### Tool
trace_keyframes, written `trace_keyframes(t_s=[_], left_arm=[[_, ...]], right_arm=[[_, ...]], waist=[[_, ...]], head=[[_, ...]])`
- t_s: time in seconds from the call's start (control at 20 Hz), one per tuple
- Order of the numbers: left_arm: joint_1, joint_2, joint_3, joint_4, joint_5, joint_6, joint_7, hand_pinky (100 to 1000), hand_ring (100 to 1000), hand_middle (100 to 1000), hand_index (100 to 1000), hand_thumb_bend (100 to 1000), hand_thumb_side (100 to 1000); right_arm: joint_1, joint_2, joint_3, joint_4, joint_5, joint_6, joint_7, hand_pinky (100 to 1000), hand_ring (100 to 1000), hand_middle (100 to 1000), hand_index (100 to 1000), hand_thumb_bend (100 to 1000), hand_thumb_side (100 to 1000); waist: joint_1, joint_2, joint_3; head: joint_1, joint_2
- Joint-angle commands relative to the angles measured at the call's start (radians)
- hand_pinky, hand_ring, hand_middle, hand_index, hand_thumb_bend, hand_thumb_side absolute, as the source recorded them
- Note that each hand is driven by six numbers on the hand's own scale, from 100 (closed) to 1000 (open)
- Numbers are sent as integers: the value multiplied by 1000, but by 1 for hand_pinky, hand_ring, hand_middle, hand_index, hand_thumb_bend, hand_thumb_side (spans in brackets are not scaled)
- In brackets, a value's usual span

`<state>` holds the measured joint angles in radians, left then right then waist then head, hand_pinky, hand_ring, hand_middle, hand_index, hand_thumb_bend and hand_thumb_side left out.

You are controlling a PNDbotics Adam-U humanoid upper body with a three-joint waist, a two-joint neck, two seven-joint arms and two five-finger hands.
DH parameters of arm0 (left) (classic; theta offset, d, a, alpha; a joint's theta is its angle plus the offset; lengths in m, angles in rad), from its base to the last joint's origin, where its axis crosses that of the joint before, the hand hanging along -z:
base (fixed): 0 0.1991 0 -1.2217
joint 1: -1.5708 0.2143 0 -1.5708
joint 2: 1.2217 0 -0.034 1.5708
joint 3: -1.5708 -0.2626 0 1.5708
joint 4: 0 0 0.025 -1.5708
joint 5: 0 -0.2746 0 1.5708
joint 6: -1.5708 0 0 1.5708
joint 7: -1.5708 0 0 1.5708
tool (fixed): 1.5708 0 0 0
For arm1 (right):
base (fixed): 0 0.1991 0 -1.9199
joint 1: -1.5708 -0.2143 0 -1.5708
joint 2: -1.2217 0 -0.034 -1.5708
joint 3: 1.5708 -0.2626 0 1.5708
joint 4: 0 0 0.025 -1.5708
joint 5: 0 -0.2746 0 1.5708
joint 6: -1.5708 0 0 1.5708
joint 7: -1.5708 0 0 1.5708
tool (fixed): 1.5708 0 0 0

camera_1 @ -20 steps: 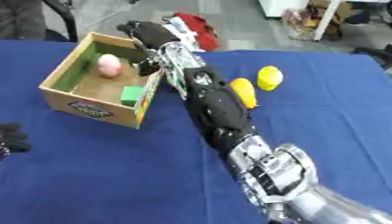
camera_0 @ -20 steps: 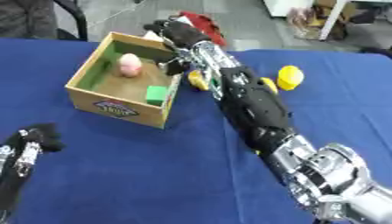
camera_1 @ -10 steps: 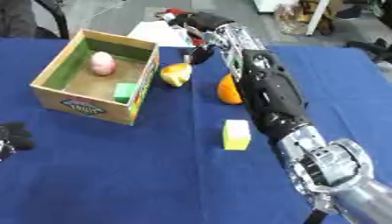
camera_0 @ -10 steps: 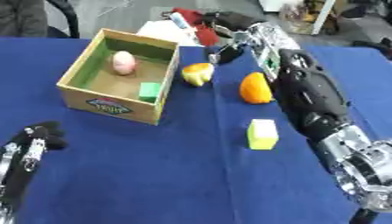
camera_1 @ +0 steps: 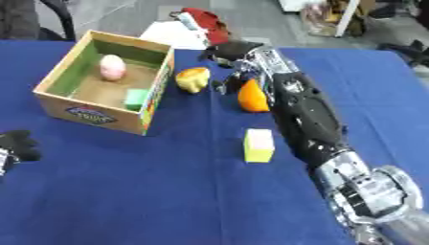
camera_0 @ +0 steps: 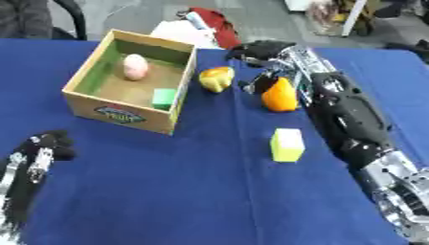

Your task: Pick up objects on the table and place them in the box.

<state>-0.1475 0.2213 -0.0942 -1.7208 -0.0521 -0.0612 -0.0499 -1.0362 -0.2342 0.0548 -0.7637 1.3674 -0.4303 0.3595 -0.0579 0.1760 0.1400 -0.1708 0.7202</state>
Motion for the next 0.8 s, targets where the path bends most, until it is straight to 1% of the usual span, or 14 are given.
trace_keyframes(t_s=[0.05, 0.25, 0.35, 0.45, 0.5, 0.6, 0.8], left_arm=[[-13, 20, 7, -17, 0, -1, 5, 664, 584, 592, 757, 100, 753], [-17, 19, 5, -17, 0, -1, 4, 664, 584, 592, 757, 100, 753], [-20, 19, 4, -18, 1, -2, 3, 664, 585, 592, 757, 100, 752], [-23, 19, 5, -19, 0, -2, 2, 664, 585, 592, 757, 100, 752], [-24, 20, 4, -19, 0, -1, 2, 664, 585, 593, 757, 100, 752], [-26, 20, 4, -19, 1, -1, 2, 664, 585, 593, 757, 100, 753], [-27, 20, 3, -19, 1, -1, 1, 664, 585, 593, 757, 100, 754]], right_arm=[[-14, 13, 6, 10, 57, -7, -45, 876, 950, 958, 952, 100, 250], [-14, 42, 6, 39, 129, 0, -87, 875, 954, 960, 944, 100, 271], [-18, 54, -1, 52, 174, 23, -112, 873, 955, 960, 931, 110, 282], [-22, 62, -13, 65, 220, 61, -149, 870, 955, 960, 922, 133, 286], [-24, 64, -20, 72, 241, 85, -170, 868, 955, 960, 922, 154, 289], [-29, 68, -35, 87, 281, 140, -212, 865, 952, 959, 926, 168, 283], [-38, 69, -58, 116, 331, 245, -284, 849, 937, 937, 924, 193, 281]], waist=[[10, -23, 3], [10, -20, 10], [10, -16, 15], [11, -13, 20], [11, -12, 22], [10, -10, 25], [8, -8, 28]], head=[[-3, -10], [-7, -14], [-8, -19], [-11, -23], [-12, -25], [-14, -27], [-16, -28]])
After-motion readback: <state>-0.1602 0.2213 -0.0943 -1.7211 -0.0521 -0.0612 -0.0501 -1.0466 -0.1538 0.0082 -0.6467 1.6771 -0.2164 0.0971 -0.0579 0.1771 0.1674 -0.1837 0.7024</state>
